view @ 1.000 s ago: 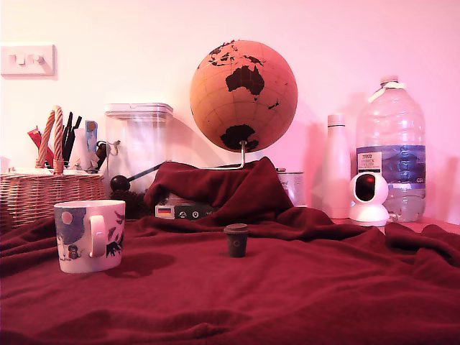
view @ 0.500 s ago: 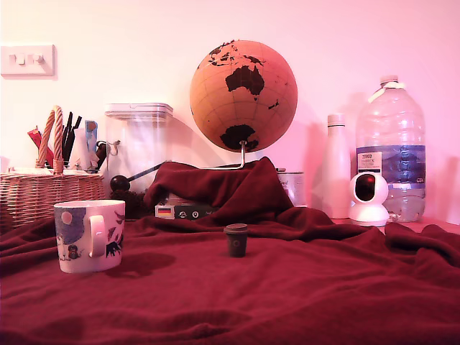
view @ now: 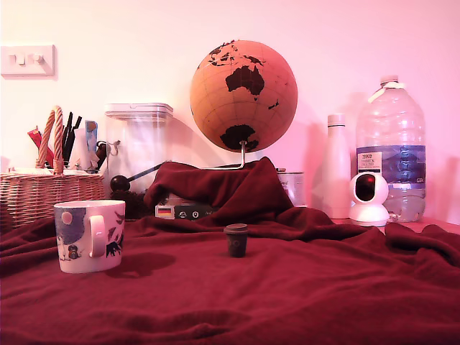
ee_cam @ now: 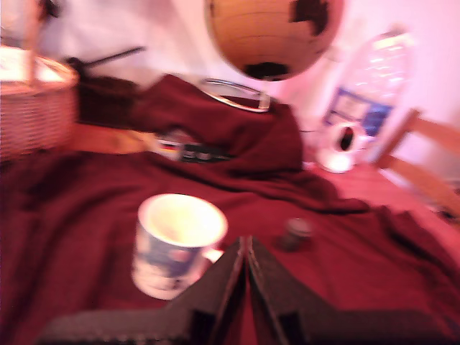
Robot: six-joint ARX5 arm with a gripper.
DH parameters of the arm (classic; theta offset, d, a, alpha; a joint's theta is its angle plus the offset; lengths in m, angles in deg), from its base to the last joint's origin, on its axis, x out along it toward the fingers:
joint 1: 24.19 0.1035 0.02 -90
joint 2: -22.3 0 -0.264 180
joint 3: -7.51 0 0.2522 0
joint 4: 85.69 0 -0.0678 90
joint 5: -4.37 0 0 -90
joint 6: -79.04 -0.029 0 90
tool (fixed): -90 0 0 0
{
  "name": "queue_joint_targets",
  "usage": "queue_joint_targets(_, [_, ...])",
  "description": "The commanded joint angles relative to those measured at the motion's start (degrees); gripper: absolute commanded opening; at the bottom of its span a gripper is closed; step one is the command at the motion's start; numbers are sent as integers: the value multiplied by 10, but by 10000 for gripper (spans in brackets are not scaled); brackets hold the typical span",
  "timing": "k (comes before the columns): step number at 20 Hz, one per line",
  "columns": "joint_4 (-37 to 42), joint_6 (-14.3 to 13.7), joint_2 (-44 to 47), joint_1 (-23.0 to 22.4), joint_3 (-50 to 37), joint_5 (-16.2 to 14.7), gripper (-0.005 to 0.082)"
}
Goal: Pick up the coffee capsules on the table and drop them inside the coffee cup
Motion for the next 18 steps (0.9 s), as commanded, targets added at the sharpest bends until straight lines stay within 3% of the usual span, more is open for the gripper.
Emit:
queue_joint_targets(1, [12, 7, -1, -18, -10, -3, -19])
queue_joint_targets(8, [21, 16, -1, -134, -10, 26, -19])
queue_joint_targets(18, [38, 12, 42, -321, -10, 150, -19])
